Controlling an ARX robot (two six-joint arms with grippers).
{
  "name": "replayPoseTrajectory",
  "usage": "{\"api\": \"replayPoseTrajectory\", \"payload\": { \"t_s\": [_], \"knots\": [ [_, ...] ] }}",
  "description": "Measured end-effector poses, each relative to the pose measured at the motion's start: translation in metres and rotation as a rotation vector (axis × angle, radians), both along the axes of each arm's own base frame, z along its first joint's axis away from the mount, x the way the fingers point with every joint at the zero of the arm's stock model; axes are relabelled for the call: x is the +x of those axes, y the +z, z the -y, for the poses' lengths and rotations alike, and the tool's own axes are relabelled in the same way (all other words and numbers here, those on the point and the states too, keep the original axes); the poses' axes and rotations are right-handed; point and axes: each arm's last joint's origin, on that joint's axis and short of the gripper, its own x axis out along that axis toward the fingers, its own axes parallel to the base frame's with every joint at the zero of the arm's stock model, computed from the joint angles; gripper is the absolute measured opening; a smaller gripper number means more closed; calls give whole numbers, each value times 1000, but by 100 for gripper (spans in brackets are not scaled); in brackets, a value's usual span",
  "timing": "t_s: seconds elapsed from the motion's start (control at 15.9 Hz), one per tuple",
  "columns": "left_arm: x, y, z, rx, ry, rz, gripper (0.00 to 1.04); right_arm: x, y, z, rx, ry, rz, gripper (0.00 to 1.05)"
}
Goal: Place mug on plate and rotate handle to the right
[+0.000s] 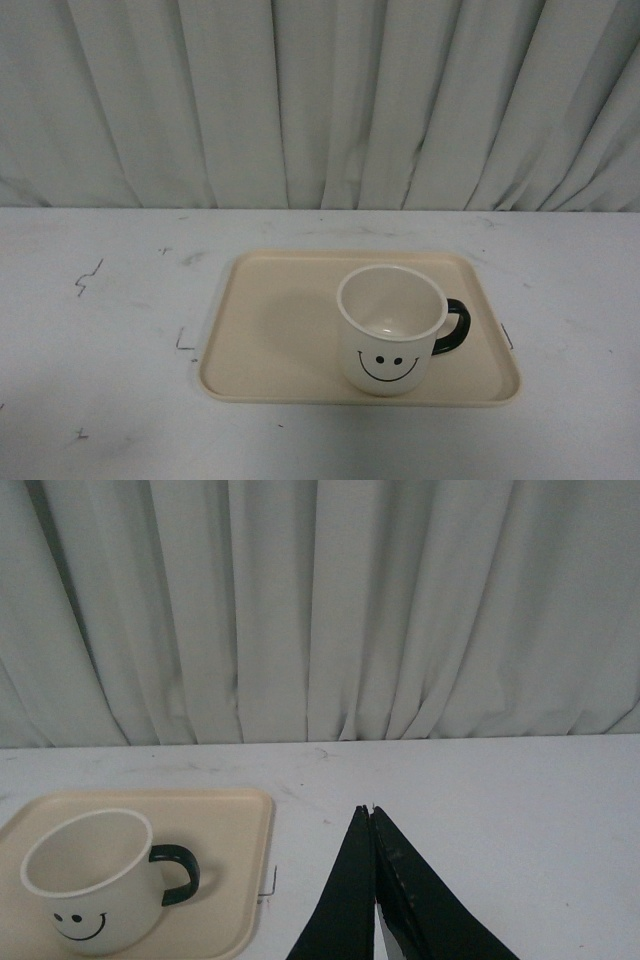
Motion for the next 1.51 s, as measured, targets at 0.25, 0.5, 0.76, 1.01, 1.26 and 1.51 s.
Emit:
{"api": "replayPoseTrajectory", "payload": {
  "t_s": [0.25, 0.5, 0.76, 1.01, 1.26, 1.51],
  "knots": [
    [0, 0, 0, 0, 0, 0, 98, -3, 0, 0, 0, 0, 2, 2],
    [0, 0, 0, 0, 0, 0, 98, -5, 0, 0, 0, 0, 1, 2],
    [0, 0, 0, 0, 0, 0, 98, -10, 0, 0, 0, 0, 0, 2],
    [0, 0, 0, 0, 0, -1, 98, -22, -2, 0, 0, 1, 6, 2],
    [0, 0, 0, 0, 0, 0, 98, -22, -4, 0, 0, 0, -10, 5],
    [0, 0, 0, 0, 0, 0, 98, -22, -4, 0, 0, 0, -10, 68]
  ]
}}
